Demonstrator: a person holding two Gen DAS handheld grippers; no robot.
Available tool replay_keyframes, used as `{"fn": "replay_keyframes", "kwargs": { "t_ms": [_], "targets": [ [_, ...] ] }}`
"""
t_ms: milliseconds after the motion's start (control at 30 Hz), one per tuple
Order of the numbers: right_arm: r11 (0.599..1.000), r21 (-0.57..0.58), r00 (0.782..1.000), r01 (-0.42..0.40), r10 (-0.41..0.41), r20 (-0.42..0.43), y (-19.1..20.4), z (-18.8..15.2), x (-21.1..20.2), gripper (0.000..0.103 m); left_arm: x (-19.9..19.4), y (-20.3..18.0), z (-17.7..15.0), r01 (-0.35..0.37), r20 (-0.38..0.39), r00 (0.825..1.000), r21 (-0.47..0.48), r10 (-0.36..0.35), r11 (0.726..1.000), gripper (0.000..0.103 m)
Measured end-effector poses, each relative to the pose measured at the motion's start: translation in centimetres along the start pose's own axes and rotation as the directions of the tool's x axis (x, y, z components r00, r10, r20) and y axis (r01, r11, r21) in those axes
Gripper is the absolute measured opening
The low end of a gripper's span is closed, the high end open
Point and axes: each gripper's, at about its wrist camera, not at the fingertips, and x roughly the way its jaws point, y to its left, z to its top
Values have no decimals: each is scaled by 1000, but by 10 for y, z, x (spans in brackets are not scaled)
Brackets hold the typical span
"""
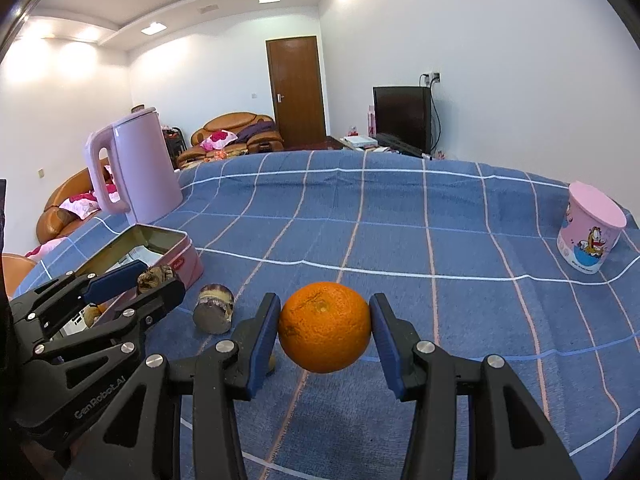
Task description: Organize fruits
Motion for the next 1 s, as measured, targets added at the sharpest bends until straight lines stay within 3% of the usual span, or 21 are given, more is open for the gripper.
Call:
{"fn": "replay_keyframes", "kwargs": {
  "t_ms": [1000],
  "targets": [
    [999, -12, 987, 34, -31, 160, 5, -4, -29, 48, -16, 3, -1, -23, 85, 996, -16, 24, 1000, 44]
  ]
}}
